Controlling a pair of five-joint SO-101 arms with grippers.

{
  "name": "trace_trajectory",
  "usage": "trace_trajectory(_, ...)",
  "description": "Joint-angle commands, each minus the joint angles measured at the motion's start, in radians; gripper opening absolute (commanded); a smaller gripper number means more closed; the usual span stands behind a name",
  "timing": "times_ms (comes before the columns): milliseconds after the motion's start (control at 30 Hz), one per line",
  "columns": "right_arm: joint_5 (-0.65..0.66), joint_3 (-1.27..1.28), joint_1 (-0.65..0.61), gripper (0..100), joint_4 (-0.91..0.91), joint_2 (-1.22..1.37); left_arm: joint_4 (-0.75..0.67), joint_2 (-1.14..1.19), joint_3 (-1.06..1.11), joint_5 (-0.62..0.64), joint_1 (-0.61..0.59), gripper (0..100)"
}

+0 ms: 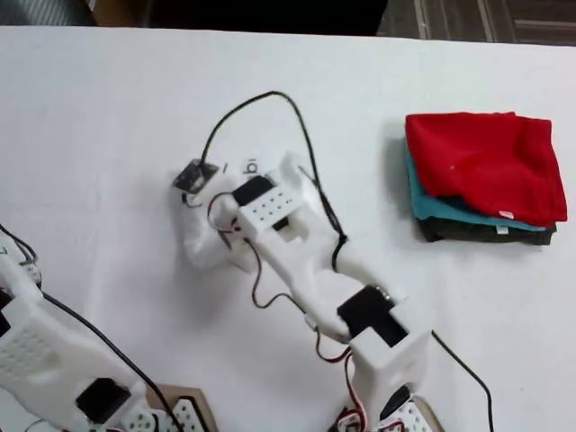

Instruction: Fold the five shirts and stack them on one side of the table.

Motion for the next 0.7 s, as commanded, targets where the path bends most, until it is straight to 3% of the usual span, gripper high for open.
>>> trace_trajectory(0,-0.006,-0.04,0.059,20.7,-0.039,-0.048,-0.032,0.012,0.027,0.003,0.038,3)
trace_trajectory(167,-0.006,-0.04,0.104,1.9,-0.062,-0.048,-0.032,0.012,0.027,0.003,0.038,3)
trace_trajectory(467,0.003,-0.097,0.12,2.1,-0.004,-0.081,-0.032,0.012,0.027,0.003,0.038,3)
trace_trajectory(667,0.17,-0.216,0.194,2.0,0.128,-0.084,-0.032,0.012,0.027,0.003,0.038,3)
